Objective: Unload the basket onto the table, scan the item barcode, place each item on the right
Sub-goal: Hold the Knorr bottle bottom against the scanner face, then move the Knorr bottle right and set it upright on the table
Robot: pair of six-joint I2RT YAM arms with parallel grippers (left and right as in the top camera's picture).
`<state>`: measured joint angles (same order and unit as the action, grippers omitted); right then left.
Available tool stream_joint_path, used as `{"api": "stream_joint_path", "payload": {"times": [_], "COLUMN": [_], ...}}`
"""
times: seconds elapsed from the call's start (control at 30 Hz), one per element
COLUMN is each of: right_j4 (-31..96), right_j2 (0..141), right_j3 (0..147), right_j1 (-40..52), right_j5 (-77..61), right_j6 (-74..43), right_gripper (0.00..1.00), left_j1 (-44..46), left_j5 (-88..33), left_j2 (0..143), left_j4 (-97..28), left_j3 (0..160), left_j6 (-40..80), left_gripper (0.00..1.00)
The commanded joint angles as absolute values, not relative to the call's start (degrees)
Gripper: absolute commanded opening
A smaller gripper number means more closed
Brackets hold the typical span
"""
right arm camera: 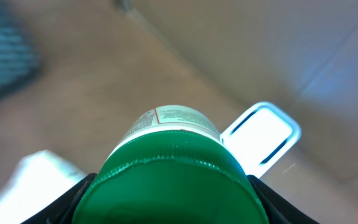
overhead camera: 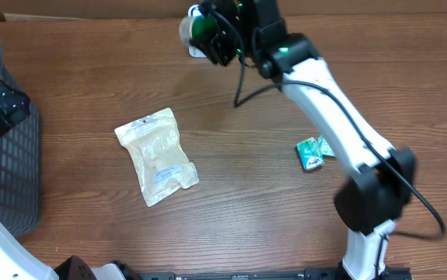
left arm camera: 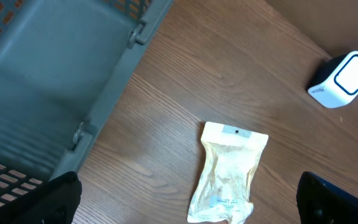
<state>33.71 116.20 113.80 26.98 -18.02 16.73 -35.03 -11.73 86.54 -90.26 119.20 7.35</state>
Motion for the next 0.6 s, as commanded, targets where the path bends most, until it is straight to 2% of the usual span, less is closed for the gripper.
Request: {"api": "stream_joint_path", "payload": {"times": [0.0,0.2,0.3,0.57], "right_j4": [44.95,66.13,73.38,75.5], "right_j2": [109.27,108.42,108.81,111.39], "right_j3": [115.09,115.09,115.02,111.98], "right_j1": [26.59,26.15,25.82,21.78], "right_j5": [-26.65,-23.42,-15.31,5.1], "right_j6": [10.44,10.48,10.24,-5.56], "right_gripper": [0.35,0.31,0.22,0.23], "left_j1": [-35.22,-35.22,-35.22,-35.22], "left_j5": [-11.57,-11.57,-11.57,-11.57], "left_j2": [86.63,86.63,86.63,86.63], "left_j4": [-90.15,-90.15,-90.17,-90.15], "left_j3": [119.72,119.72,119.72,119.72], "left_j6": [7.9,7.9,7.9,7.9], "left_gripper": [0.99,1.0,1.0,0.99]}}
